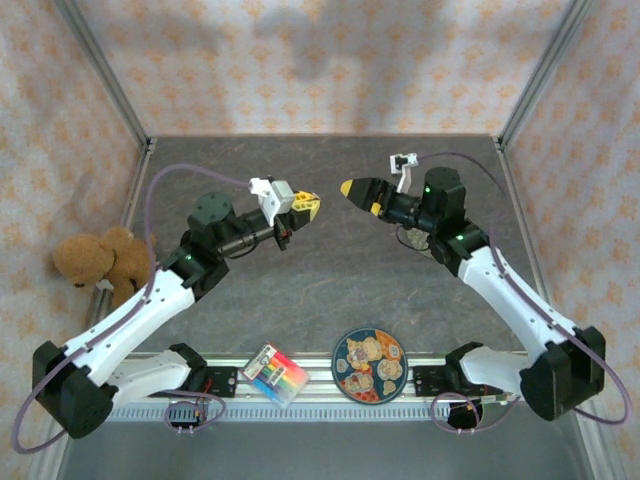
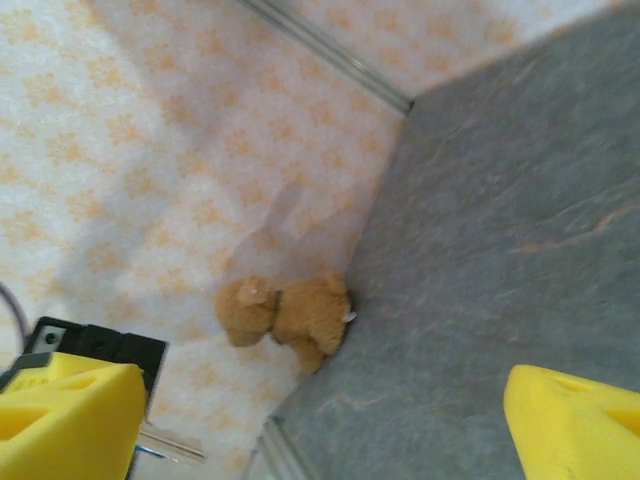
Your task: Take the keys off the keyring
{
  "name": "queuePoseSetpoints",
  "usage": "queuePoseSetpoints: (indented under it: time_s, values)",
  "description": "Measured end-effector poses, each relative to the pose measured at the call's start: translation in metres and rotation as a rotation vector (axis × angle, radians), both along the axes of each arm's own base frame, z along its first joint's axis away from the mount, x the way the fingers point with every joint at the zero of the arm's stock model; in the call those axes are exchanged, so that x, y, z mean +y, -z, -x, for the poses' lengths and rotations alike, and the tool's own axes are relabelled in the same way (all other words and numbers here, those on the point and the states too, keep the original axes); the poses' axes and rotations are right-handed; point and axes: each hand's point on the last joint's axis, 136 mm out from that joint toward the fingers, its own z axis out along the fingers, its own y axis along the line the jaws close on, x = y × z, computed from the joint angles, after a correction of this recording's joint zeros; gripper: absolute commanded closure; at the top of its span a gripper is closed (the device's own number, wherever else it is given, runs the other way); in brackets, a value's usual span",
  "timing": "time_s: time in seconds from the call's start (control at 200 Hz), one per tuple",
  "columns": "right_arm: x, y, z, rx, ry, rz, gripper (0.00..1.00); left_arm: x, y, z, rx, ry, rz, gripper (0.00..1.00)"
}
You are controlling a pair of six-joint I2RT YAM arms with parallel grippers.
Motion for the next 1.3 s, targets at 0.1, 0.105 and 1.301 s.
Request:
queuePoseSetpoints:
  time_s: [0.1, 0.105, 1.301]
  values:
    - [0.006, -0.006, -0.004, 0.02, -0.053, -0.093, 0.12, -0.004, 0.0, -0.01, 0.019, 0.032, 0.021, 1.0]
    - [0.006, -0.007, -0.004, 0.02, -0.055, -0.097, 0.12, -0.004, 0.0, -0.01, 0.02, 0.034, 0.022, 1.0]
    - [0.03, -0.089, 0.059, 0.067, -0.474, -0.533, 0.84, -0.021, -0.046, 0.01, -0.016, 0.337, 0.168, 1.0]
